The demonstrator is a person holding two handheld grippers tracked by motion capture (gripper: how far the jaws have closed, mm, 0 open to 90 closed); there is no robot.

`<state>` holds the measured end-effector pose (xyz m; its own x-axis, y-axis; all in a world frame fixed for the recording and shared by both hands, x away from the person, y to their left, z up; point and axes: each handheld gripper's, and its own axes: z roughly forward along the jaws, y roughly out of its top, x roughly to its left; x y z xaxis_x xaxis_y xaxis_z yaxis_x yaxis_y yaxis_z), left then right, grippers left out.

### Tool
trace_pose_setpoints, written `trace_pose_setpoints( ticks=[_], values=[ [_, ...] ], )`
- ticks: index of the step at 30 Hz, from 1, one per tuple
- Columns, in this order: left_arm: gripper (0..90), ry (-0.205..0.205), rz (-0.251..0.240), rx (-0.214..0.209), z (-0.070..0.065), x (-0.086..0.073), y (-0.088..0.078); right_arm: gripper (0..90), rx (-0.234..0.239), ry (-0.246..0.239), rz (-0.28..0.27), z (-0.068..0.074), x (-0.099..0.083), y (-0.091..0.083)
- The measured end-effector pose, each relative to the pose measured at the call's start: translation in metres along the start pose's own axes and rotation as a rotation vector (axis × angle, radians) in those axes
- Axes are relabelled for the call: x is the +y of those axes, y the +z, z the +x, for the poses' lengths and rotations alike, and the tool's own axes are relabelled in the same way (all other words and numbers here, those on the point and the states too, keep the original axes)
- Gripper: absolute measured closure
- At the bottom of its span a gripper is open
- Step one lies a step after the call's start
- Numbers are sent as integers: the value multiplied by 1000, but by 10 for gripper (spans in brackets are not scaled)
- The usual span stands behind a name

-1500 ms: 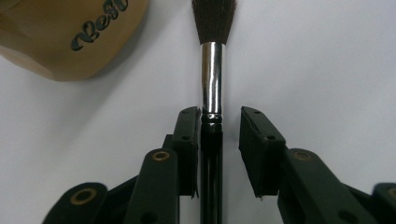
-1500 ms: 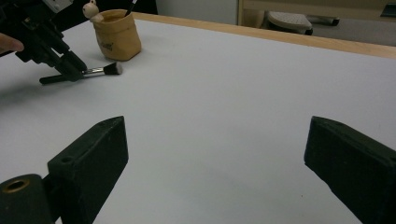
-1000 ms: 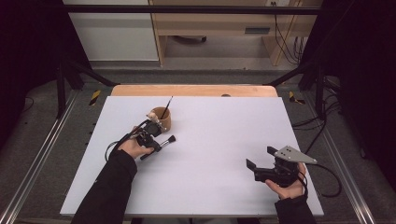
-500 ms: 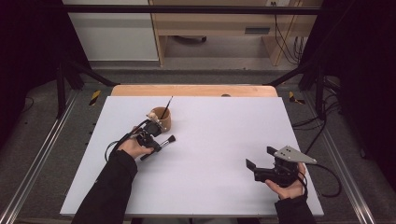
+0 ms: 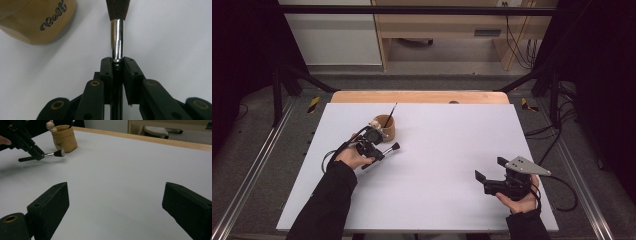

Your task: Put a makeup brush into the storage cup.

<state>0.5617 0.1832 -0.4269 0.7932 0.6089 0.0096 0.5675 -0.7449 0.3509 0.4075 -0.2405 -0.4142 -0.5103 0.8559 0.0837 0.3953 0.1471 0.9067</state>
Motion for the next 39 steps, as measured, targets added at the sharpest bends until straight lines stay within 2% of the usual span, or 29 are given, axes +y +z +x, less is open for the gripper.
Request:
trace_pose_setpoints(
  ticks=[7, 17, 25, 31, 39],
  values=[
    [781, 19, -43, 8, -5, 1, -12, 77, 0, -3, -2, 0, 0, 0],
    [788, 19, -129, 30, -13, -4, -30, 78, 1, -2, -2, 0, 0, 0],
    [788, 30, -160, 40, -17, -8, -41, 78, -1, 0, 0, 0, 0, 0],
    [788, 22, -199, 49, -20, -10, -49, 78, -1, -2, -2, 0, 0, 0],
    [788, -4, -290, 60, -26, -14, -57, 78, 0, 2, -4, 0, 1, -1]
  ],
)
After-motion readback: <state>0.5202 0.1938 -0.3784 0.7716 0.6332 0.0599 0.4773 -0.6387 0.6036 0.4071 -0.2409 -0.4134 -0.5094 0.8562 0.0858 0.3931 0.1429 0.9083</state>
